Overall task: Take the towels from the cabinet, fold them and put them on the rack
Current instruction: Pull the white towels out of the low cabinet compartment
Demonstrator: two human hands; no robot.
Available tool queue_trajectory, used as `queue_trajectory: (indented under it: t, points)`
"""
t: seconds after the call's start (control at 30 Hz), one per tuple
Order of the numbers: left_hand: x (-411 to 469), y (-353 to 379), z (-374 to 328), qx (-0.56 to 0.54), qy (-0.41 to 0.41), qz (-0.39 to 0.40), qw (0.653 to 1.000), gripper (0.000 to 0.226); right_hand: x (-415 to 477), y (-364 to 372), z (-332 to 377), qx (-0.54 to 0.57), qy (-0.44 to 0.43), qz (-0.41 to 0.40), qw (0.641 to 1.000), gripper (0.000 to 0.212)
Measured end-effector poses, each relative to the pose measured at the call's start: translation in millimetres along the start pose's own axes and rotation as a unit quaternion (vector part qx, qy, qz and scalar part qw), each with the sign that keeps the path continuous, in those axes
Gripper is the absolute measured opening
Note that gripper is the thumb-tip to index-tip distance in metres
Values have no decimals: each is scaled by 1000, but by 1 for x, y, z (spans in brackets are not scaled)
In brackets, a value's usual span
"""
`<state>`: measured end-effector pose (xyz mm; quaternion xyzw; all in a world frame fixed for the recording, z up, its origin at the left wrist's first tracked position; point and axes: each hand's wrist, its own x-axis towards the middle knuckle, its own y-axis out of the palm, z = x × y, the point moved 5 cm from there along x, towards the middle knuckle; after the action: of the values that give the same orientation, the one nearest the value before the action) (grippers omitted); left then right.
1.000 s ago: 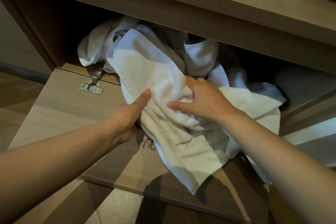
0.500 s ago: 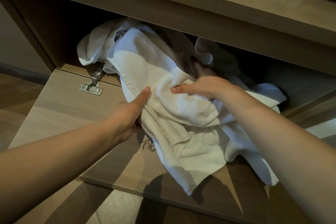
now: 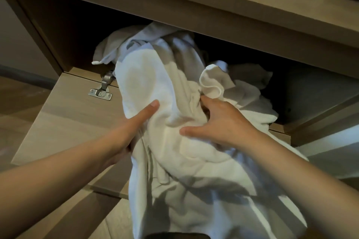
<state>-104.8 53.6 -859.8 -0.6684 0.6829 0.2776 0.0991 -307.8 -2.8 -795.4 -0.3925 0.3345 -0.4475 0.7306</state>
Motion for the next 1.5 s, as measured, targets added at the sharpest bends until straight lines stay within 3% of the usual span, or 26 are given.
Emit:
queue_trajectory:
  t: [0.07,0.13,0.2,0.27,0.33,0.4,0.5,0.63,0.87,1.07,1.13,1.23,1.37,1.5]
  points:
    - [-2,0,-1,-2,3,-3,1000,72,-5,-6,0,7,6,-17,1000,73]
    - [-2,1,-2,-14,8,2,1000,69,-6,-19,4,-2,-9,-95,995,75]
    - [-1,7,-5,-15,17,21,1000,66,1,-30,8,-85,-41,-155,983,103]
    - [-1,13,-9,-11,12,35,999,64,16,-30,4,-128,2,-86,988,132]
    - [-1,17,-11,-10,-3,39,999,62,28,-23,-7,-74,104,33,991,143]
    - [-2,22,-14,-19,-19,47,999,61,35,-16,-13,-33,138,94,985,139]
    - [-1,30,-21,-43,-29,39,998,58,39,-8,-7,26,94,66,993,120]
    - [-9,41,-32,-123,-35,44,991,55,34,-8,-1,217,68,32,973,86]
    - [-45,57,-43,-207,-61,71,974,49,15,-24,16,305,18,75,949,88]
    - [-70,59,-53,-228,-104,81,965,48,-1,-32,22,264,30,88,960,93]
    - [-66,60,-57,-227,-98,60,967,50,5,-35,13,185,60,76,978,100]
    - [-50,64,-61,-228,-78,26,970,51,25,-36,-7,145,128,104,976,105]
    - [-29,64,-57,-228,-64,12,972,51,46,-31,-14,168,132,142,966,73]
    - [-27,59,-50,-218,-74,18,973,55,45,-24,-11,189,87,101,973,65]
